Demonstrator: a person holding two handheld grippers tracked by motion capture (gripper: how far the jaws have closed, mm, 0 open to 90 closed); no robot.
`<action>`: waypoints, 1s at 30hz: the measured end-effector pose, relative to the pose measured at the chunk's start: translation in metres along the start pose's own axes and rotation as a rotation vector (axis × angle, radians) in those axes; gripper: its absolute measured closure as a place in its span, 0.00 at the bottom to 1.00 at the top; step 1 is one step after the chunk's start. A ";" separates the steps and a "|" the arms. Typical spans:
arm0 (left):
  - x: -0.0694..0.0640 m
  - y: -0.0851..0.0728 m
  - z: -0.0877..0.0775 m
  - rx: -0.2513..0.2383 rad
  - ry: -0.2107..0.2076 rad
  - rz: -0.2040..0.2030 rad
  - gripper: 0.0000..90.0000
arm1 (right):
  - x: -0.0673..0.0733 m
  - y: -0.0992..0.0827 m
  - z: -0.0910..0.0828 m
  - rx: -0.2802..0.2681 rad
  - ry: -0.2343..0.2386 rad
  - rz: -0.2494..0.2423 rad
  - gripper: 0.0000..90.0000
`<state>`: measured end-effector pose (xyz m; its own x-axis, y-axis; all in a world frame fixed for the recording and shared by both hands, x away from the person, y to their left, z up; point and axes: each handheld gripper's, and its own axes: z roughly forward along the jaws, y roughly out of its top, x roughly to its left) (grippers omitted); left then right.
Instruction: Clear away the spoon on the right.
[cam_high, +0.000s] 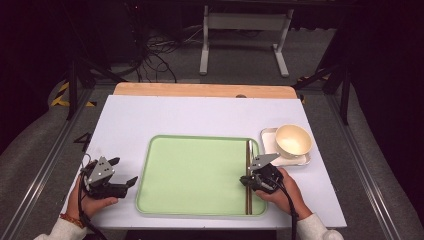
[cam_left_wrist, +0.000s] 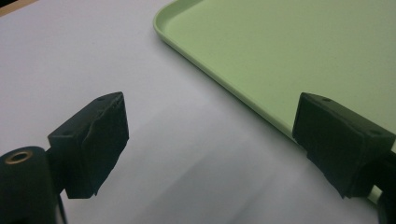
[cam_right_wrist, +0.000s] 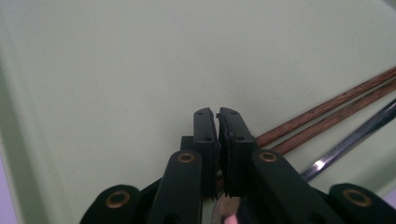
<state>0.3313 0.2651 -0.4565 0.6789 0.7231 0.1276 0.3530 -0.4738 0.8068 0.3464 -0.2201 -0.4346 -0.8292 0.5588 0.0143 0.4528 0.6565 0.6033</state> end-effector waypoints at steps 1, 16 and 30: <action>0.000 0.000 0.000 0.001 -0.001 -0.001 0.13 | 0.000 0.000 0.000 0.000 -0.001 -0.003 0.96; 0.002 -0.001 0.000 -0.009 -0.007 -0.007 0.13 | 0.001 0.004 -0.005 -0.052 -0.023 -0.044 0.91; 0.002 -0.002 -0.003 -0.014 -0.002 -0.006 0.13 | -0.009 0.007 -0.037 -0.166 -0.115 -0.041 0.80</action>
<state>0.3300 0.2687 -0.4559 0.6783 0.7247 0.1216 0.3478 -0.4625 0.8156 0.3448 -0.2389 -0.4010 -0.7987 0.5936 -0.0980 0.3516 0.5928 0.7245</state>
